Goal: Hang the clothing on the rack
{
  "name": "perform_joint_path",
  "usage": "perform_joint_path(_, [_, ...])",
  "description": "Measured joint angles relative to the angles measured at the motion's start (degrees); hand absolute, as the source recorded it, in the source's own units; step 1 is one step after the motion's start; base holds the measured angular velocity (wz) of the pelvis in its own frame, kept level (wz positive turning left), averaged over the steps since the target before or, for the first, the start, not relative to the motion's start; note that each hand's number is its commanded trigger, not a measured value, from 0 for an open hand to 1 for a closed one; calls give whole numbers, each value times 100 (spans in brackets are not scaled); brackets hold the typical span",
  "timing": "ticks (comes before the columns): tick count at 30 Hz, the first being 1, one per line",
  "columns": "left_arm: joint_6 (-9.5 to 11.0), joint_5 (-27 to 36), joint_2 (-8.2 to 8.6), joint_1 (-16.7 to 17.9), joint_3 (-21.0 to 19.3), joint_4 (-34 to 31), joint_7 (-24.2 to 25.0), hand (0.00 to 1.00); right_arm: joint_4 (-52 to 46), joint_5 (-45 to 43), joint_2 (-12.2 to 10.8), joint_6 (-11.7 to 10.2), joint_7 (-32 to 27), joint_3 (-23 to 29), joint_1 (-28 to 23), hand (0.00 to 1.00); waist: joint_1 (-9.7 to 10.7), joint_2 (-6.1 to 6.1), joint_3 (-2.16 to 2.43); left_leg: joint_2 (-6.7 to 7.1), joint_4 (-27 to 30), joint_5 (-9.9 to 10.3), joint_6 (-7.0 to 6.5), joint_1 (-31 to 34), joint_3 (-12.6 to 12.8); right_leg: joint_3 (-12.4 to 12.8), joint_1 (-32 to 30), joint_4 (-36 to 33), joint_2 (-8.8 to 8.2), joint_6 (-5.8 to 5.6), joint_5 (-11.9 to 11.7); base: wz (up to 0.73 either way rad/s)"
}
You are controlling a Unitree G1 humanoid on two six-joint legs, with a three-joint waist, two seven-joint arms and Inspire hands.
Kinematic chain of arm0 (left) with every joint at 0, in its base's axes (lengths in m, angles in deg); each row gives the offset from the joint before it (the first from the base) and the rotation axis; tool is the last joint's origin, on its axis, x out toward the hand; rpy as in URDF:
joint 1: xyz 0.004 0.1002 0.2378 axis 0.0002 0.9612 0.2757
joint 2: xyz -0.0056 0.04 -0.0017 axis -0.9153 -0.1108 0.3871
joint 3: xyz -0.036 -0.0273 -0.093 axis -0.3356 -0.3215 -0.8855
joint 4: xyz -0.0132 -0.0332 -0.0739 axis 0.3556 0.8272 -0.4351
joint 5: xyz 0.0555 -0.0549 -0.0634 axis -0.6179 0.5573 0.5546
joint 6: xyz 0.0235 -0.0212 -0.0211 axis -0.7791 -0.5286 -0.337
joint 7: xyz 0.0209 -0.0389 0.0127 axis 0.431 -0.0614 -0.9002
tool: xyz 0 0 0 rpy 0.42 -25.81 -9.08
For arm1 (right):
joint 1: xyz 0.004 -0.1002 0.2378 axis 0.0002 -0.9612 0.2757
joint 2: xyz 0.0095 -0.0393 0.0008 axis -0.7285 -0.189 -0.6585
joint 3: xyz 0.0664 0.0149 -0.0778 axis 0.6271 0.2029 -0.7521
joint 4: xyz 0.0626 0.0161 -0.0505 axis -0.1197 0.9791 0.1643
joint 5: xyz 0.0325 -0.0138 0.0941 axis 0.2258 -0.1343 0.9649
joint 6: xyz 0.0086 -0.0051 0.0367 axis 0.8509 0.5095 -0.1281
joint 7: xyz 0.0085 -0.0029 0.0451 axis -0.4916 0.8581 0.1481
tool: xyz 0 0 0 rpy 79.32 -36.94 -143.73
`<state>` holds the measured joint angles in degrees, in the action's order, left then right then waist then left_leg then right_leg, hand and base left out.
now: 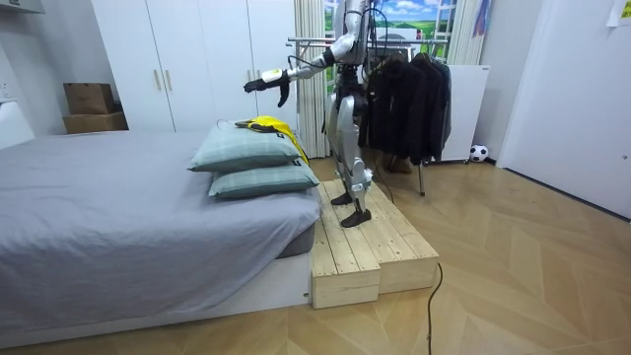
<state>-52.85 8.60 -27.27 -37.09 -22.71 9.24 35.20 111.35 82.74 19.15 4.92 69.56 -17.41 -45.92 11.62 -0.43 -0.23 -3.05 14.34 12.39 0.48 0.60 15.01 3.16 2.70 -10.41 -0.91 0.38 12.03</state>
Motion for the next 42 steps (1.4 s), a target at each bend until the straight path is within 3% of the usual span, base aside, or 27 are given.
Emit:
perform_joint_path(2, [89, 4, 6, -383, -233, 437, -72, 0, 16, 40, -23, -8, -3, -35, 179, 0, -107, -38, -27, -80, 122, -1, 1, 310, 16, -12, -291, -27, 52, 31, -81, -9])
perform_joint_path(5, [234, 4, -29, -641, -480, 904, -251, 0, 20, 62, 4, -75, -17, -422, 385, 0, -106, -70, -45, -147, 223, -6, 7, 595, -15, -138, -524, -34, 93, 56, -143, -2])
perform_joint_path(9, [427, 130, -131, -1022, -515, 1545, -425, 0, 111, 91, -4, -116, -16, -732, 557, 0, -98, -181, -107, -166, 285, -39, 18, 871, -89, -194, -754, -62, 110, 80, -160, 7])
perform_joint_path(14, [516, 238, -304, -1368, -580, 1950, -705, 0, 246, 89, -45, -152, -16, -884, 823, 0, -97, -271, -161, -206, 398, -48, 5, 1309, -100, -207, -1144, -139, 137, 81, -204, 0])
perform_joint_path(16, [531, 247, -312, -1428, -630, 2068, -789, 0, 259, 94, -54, -154, -21, -885, 832, 0, -89, -277, -165, -205, 404, -49, 3, 1391, -106, -234, -1215, -138, 133, 80, -205, 2])
perform_joint_path(21, [628, 482, -348, -1636, -612, 2489, -980, 0, 434, 111, -86, -206, -72, -887, 1005, 0, -38, -275, -175, -198, 406, -58, 3, 1597, -216, -589, -1368, -136, 107, 81, -206, 11])
perform_joint_path(24, [627, 642, -376, -1651, -590, 2605, -997, 0, 451, 114, -108, -207, -77, -893, 1089, 0, 65, -252, -199, -203, 402, -62, 9, 1658, -299, -803, -1394, -135, 99, 82, -206, 14])
perform_joint_path(29, [637, 691, -415, -1872, -362, 2630, -1081, 0, 440, 123, -192, -253, -133, -900, 1320, 0, 69, -195, -269, -166, 316, -124, 12, 1859, -373, -847, -1626, -152, 76, 82, -206, 4])
perform_joint_path(31, [632, 733, -421, -1888, -359, 2634, -1154, 0, 440, 120, -195, -255, -145, -900, 1387, 0, 46, -178, -286, -140, 165, -202, 8, 1840, -548, -885, -1787, -343, 32, 80, -205, -11])
perform_joint_path(32, [619, 765, -407, -1909, -343, 2641, -1180, 0, 444, 138, -199, -268, -200, -901, 1455, 0, 33, -145, -351, -162, -27, -301, 35, 1755, -977, -1083, -2140, -929, 13, 46, -155, -42])
perform_joint_path(33, [612, 796, -376, -1956, -348, 2707, -1233, 0, 448, 184, -207, -296, -281, -911, 1540, 0, -18, -61, -451, -237, -109, -352, 98, 1721, -1495, -1080, -2580, -1060, 75, 58, -28, -60])
perform_joint_path(34, [610, 794, -405, -1980, -377, 2748, -1251, 0, 447, 187, -219, -324, -318, -925, 1614, 0, -51, -83, -447, -239, -85, -351, 107, 1778, -1582, -1017, -2798, -769, 79, 128, -160, -62])
perform_joint_path(35, [574, 788, -516, -2042, -423, 2815, -1250, 0, 449, 186, -216, -354, -360, -1013, 1731, 0, 8, -226, -410, -94, 9, -244, 237, 1857, -1533, -1061, -3117, -356, -189, 290, -1258, -34])
perform_joint_path(36, [542, 783, -480, -2096, -408, 2913, -1259, 0, 451, 223, -179, -397, -455, -1070, 1745, 0, 94, -93, -446, -133, 59, -127, 247, 1891, -1390, -1192, -3157, -539, -165, 212, -1183, -18])
perform_joint_path(38, [504, 787, -496, -2201, -409, 3065, -1271, 0, 447, 239, -193, -382, -485, -1125, 1728, 0, 119, -103, -448, -148, -30, -204, 259, 1853, -1036, -1144, -3124, -515, -143, 219, -1184, -3])
perform_joint_path(42, [497, 781, -478, -2253, -391, 3123, -1343, 0, 444, 241, -205, -378, -424, -1134, 1748, 0, 186, -133, -440, -91, -48, -287, 203, 1771, -980, -1131, -2991, -427, -148, 202, -1144, 11])
